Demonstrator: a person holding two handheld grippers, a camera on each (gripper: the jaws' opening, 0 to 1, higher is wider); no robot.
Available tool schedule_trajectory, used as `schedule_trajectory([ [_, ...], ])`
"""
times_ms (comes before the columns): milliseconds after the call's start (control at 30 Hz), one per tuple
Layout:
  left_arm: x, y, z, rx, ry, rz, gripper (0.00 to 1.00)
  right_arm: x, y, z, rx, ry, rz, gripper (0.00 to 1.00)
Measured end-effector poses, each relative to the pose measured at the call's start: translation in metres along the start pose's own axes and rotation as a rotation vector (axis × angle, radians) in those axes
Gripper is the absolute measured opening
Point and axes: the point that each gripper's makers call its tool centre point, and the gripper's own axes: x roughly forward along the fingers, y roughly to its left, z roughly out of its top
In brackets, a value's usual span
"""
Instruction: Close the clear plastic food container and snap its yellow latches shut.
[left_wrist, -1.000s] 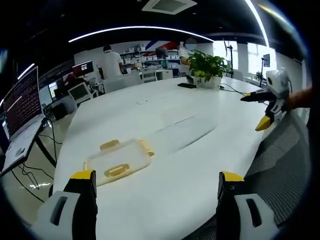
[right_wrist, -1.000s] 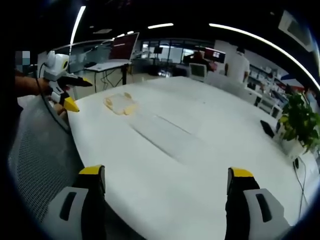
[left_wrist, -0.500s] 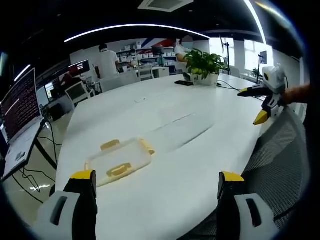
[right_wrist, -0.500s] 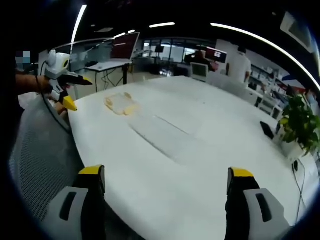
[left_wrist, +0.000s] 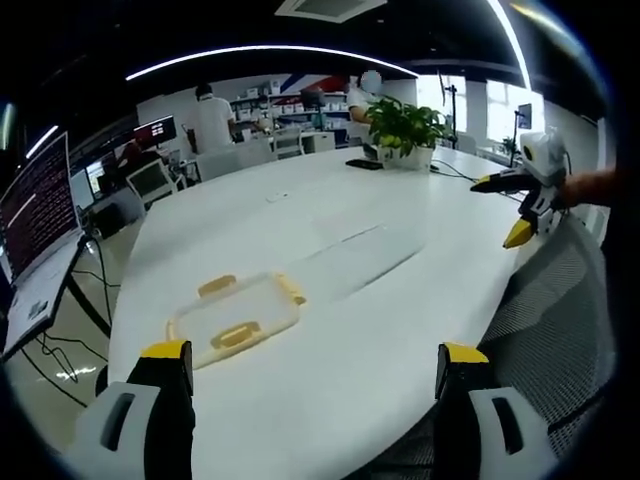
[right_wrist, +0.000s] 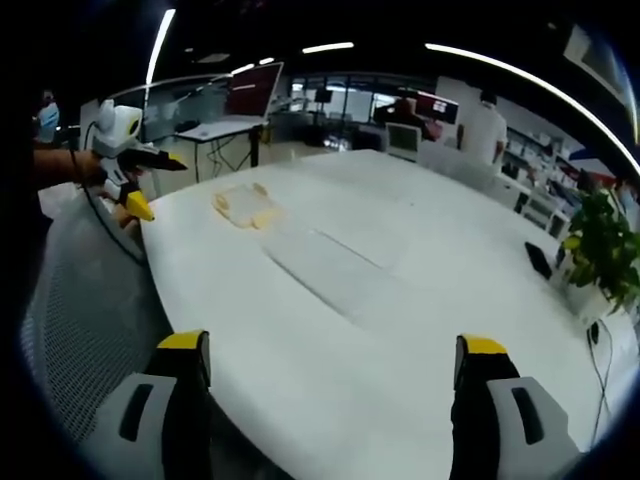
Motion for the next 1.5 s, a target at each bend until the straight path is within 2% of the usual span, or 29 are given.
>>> schedule_trajectory([
  [367, -0.001, 0.0, 0.002, 0.065, 0.031, -0.033, 0.99, -0.003, -0.002, 0.008, 0.009, 0.006, 0.046, 0.97],
  [633, -0.001, 0.004, 0.009, 0.063, 0.03, -0.052, 0.98, -0.007, -0.014, 0.022, -0.007, -0.011, 0.041, 0.97],
  [767, -0.003, 0.006, 0.014, 0.088, 0.026, -0.06, 0.97, -0.008, -0.02, 0.027, -0.016, -0.01, 0.053, 0.97],
  [900, -0.006, 0.012, 0.018, 0.098, 0.027, -0.064, 0.96, -0.01, -0.025, 0.035, -0.009, -0.014, 0.072, 0.97],
  [1167, -0.007, 0.028, 0.023, 0.107, 0.029, -0.063, 0.96, -0.008, -0.031, 0.046, -0.06, -0.002, 0.1, 0.92],
  [1500, -0.005, 0.043, 0.028, 0.127, 0.044, -0.086, 0.94, 0.0, -0.036, 0.054, -0.093, 0.023, 0.145, 0.93],
])
